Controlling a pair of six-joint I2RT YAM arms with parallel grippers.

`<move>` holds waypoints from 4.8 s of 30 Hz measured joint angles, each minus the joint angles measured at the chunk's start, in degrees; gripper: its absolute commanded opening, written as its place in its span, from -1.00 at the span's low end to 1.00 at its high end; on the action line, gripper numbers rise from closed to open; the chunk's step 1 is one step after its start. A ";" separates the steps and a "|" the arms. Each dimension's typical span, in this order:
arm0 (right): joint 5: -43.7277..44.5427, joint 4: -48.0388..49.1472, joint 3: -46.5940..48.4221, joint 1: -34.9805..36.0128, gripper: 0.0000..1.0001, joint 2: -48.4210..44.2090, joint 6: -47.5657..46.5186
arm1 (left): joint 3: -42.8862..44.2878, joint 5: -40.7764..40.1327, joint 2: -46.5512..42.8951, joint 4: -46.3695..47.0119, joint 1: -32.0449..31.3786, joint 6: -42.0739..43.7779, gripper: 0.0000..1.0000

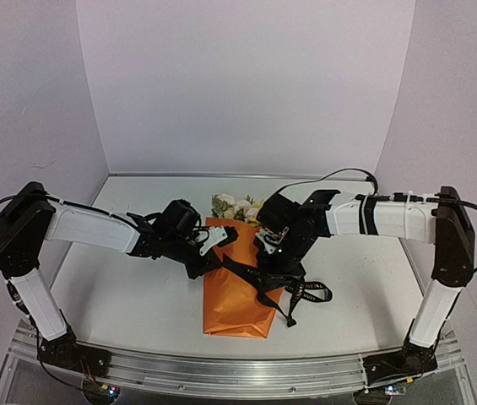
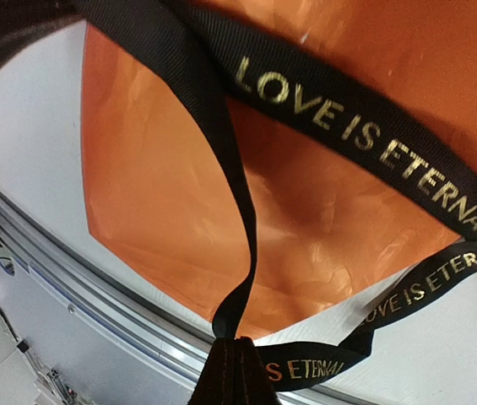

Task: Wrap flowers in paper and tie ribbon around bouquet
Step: Cross the ribbon over the folded bouquet.

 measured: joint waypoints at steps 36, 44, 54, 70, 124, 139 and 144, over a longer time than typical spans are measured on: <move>-6.97 -0.77 0.17 0.10 -1.00 -0.10 2.51 | 0.00 -4.25 -4.59 4.51 0.04 -1.76 -0.99; -7.43 -0.96 -2.78 0.02 -1.00 -0.86 2.47 | 0.00 -4.57 -4.90 4.73 0.47 -1.74 -1.00; -6.27 -2.93 -2.37 -0.43 -1.00 -1.05 1.22 | 0.11 -3.97 -4.90 4.41 0.85 -1.68 -1.00; -0.54 -11.24 25.79 -5.35 -1.00 18.21 -3.08 | 0.11 2.36 -4.87 1.20 0.85 -3.80 -0.81; 5.57 -12.02 26.20 -4.11 -0.91 19.18 -5.26 | -3.65 11.75 1.14 13.60 8.35 -49.05 -0.83; 14.56 -11.04 12.77 -4.22 0.54 0.38 -8.51 | -3.32 9.01 -2.80 15.92 9.13 -50.23 -1.00; 21.87 -10.54 1.27 -5.95 0.58 -10.63 -8.67 | -2.56 6.25 -7.03 14.51 10.58 -49.85 -1.00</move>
